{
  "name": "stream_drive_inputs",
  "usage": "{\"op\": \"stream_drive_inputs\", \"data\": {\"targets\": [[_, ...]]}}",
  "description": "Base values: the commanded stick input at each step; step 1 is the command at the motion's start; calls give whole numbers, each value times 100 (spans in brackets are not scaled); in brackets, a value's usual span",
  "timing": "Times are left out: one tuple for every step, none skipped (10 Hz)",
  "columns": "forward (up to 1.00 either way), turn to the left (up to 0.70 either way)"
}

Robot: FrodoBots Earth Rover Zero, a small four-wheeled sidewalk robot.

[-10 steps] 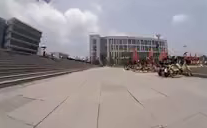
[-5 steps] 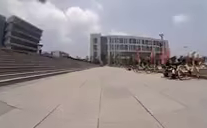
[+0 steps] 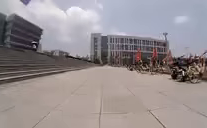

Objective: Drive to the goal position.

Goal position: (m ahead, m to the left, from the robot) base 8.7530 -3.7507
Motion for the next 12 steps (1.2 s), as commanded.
{"op": "stream_drive_inputs", "data": {"targets": [[100,0],[100,0],[100,0],[100,0],[100,0],[100,0],[100,0],[100,0],[100,0],[100,0],[100,0],[100,0]]}}
